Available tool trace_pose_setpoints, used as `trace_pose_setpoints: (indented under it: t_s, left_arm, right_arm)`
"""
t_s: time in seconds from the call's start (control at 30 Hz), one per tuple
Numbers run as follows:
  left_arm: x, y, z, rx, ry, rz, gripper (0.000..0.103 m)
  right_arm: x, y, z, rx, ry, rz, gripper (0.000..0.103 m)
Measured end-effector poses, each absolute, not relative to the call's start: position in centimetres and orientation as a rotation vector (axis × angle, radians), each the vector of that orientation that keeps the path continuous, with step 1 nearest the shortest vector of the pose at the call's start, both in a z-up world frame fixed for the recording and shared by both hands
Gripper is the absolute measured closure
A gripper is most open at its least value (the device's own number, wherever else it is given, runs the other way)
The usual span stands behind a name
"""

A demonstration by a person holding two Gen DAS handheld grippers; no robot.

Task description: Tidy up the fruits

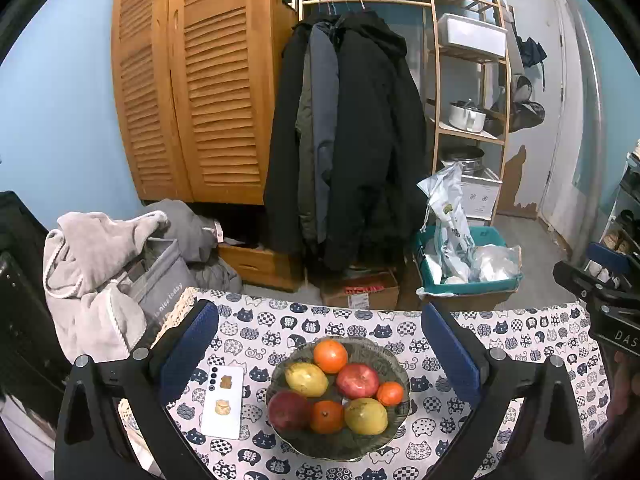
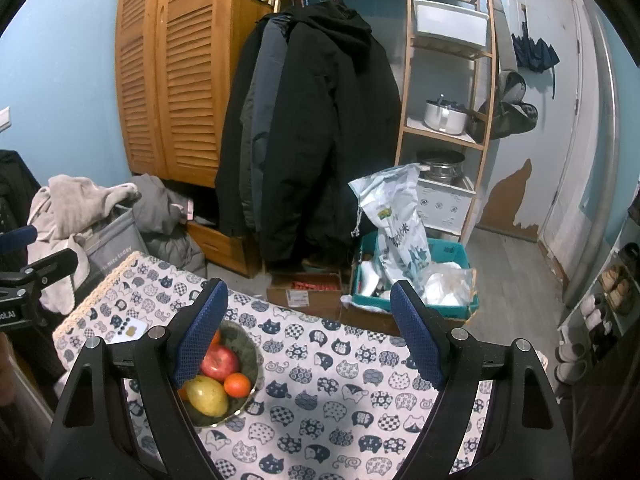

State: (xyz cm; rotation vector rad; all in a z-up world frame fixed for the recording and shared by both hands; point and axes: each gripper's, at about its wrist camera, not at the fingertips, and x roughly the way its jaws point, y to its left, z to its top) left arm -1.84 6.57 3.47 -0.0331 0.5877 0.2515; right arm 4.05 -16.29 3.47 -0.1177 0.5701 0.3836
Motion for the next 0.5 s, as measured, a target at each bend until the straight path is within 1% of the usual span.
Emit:
trace_pose_setpoints:
  t_s: [0.5]
  left_arm:
    - [-1.57,6.46,3.73,-0.046,0.594,0.253,0.001]
  right_arm:
    - [4.01,-16.23,3.44,-0.119,0.569,0.384,0.021]
